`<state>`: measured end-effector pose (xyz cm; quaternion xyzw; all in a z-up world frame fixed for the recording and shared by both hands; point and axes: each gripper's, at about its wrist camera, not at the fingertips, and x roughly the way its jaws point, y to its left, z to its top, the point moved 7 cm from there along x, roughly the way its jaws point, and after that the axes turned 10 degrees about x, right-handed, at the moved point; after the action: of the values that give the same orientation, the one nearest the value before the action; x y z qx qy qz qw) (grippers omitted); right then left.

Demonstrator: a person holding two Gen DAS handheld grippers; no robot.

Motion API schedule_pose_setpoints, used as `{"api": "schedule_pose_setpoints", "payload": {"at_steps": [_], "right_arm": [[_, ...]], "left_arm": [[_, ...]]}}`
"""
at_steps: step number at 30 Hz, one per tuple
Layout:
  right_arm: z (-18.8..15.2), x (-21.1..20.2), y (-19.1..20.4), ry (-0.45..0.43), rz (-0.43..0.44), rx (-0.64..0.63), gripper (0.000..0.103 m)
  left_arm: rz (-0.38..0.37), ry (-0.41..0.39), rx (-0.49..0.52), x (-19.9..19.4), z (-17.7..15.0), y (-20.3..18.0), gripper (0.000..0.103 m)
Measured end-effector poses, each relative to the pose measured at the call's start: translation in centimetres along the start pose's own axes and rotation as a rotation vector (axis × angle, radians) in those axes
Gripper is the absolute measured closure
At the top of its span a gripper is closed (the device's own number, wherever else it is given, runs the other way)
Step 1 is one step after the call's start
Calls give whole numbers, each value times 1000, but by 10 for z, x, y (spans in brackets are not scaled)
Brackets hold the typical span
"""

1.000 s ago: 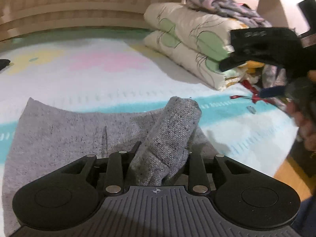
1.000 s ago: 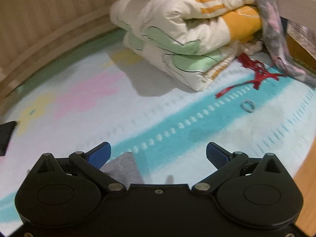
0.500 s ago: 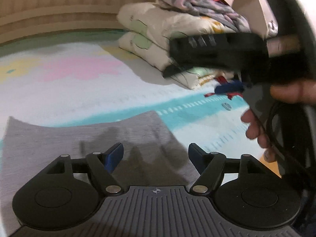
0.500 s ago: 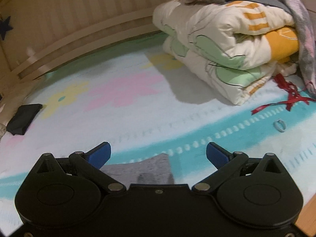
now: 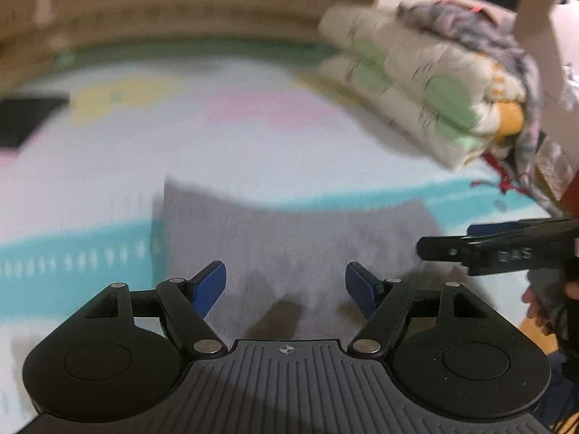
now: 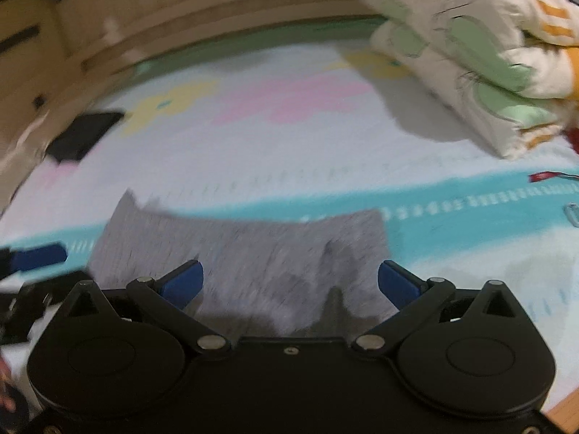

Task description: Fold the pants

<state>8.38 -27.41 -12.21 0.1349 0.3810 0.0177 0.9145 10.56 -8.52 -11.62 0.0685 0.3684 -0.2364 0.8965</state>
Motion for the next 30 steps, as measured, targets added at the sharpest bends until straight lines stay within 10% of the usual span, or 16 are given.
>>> {"api": "schedule_pose_setpoints", "payload": {"at_steps": [3, 8, 30], "right_arm": [[-15, 12, 7, 50, -7, -57, 1], [-39, 30, 5, 157, -18, -88, 1], [-39, 47, -3, 169, 40, 125, 0]], "left_arm": [[-14, 96, 7, 24, -20, -3, 28], [-21, 38, -30, 29, -28, -1, 22], [-79, -10, -66, 28, -34, 11, 20]]}}
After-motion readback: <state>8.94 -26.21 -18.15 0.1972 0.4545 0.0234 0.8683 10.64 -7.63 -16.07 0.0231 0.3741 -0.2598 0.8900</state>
